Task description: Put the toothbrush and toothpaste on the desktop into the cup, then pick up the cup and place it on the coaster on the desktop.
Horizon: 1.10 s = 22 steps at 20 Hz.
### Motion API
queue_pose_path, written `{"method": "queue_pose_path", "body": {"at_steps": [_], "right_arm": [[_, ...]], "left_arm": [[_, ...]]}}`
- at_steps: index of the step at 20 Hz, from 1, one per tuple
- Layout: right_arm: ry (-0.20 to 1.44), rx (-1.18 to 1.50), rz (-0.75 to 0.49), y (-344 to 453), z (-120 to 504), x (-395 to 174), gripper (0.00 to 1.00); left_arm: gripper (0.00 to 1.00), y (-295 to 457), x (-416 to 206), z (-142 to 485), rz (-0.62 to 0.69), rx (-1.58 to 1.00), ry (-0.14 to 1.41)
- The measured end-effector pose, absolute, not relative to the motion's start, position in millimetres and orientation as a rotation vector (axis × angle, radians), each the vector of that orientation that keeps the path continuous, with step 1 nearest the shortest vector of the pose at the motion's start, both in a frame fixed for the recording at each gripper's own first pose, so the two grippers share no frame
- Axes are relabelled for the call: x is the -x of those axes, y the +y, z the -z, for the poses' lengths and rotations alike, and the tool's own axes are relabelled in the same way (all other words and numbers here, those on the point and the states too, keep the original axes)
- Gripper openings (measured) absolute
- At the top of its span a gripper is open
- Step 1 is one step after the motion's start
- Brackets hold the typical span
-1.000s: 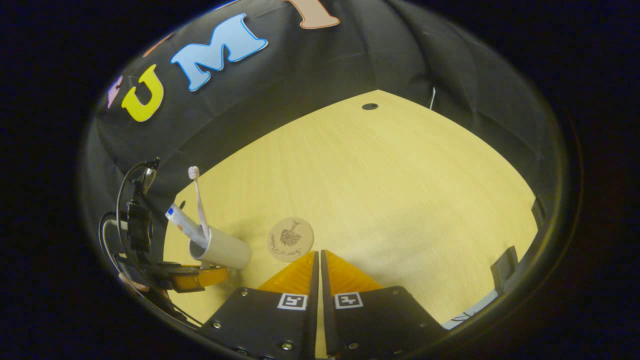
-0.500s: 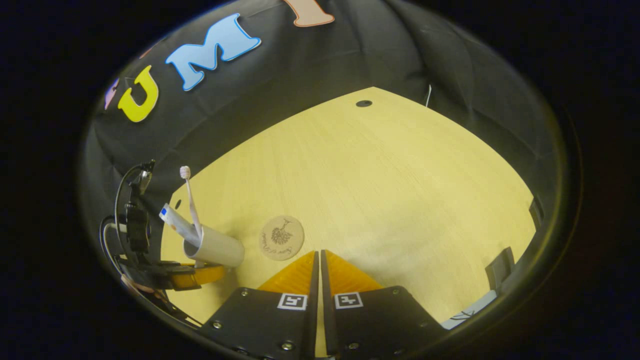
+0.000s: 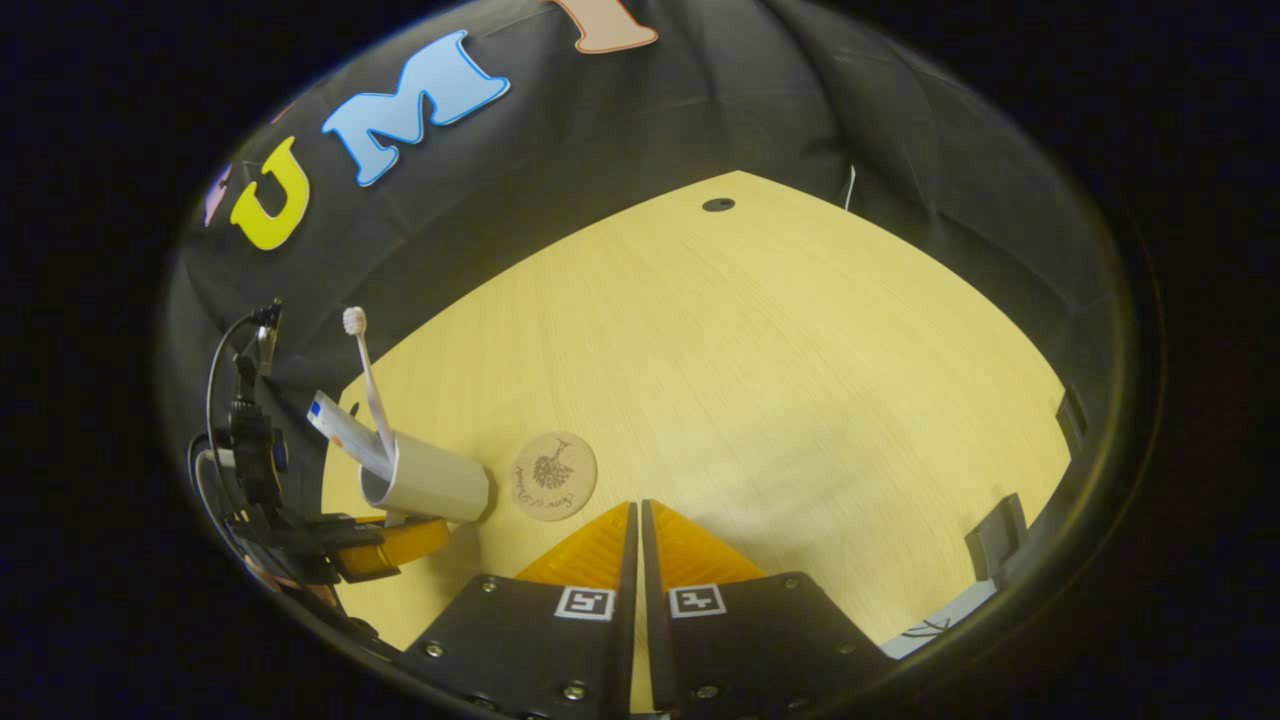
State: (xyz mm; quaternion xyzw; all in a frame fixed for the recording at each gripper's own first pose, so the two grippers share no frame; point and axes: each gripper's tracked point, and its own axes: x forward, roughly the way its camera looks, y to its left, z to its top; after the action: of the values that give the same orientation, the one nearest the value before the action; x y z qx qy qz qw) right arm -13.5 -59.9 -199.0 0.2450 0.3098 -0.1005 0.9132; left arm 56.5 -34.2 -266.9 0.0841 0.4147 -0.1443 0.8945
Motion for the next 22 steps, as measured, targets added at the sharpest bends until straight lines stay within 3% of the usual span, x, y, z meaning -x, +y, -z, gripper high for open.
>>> {"method": "queue_pose_path", "body": {"at_steps": [14, 22], "right_arm": [[0.633, -0.599, 0.307, -106.3, 206.4, 30.6, 0.06], [0.641, -0.631, 0.327, -115.2, 204.8, 32.4, 0.06]], "left_arm": [[0.34, -84.2, -56.8, 265.6, 0.422, -0.225, 0.878], [0.34, -83.5, -49.1, 260.7, 0.423, -0.228, 0.916]]}}
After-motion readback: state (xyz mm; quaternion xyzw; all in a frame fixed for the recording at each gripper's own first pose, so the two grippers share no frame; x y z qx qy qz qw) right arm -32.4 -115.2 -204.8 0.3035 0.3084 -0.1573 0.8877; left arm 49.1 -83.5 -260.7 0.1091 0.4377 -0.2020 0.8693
